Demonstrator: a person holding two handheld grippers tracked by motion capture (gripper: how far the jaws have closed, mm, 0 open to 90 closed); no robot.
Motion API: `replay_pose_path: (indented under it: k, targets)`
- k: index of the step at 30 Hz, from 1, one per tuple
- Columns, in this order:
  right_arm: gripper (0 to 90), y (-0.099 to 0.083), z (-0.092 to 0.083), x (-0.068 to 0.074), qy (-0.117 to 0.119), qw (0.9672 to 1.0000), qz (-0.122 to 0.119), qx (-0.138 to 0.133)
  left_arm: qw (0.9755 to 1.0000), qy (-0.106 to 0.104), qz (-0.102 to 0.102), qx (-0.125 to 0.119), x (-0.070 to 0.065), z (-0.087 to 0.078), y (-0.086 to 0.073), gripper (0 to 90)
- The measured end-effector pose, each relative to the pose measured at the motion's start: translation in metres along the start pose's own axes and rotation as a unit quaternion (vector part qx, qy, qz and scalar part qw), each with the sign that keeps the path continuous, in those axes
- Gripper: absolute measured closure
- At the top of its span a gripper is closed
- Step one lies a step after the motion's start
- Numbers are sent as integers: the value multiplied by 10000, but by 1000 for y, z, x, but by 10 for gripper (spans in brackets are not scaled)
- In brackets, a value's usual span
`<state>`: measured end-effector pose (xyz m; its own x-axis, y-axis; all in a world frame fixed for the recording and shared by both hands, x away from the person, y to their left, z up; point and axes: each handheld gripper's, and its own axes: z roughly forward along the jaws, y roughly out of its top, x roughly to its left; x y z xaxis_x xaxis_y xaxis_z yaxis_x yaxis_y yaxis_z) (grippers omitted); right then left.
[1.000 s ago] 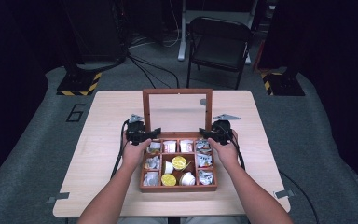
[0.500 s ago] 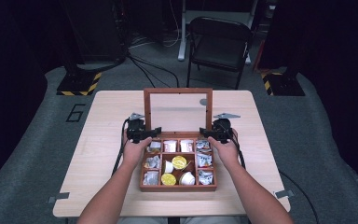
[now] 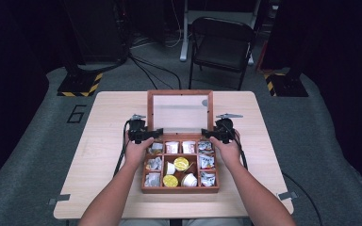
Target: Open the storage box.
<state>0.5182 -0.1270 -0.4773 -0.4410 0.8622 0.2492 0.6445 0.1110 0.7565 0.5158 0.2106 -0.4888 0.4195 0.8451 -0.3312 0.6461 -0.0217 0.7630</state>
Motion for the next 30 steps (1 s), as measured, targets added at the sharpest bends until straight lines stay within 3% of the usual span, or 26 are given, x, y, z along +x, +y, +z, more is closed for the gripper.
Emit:
replay_pose_path:
  k: [12, 30]
  targets:
    - [412, -1, 6, -5, 17, 9996, 246, 112, 9993, -80, -343, 111, 7, 6, -3, 316]
    - [410, 0, 7, -5, -28, 9994, 327, 140, 9988, -104, -440, 161, 8, 7, -2, 315]
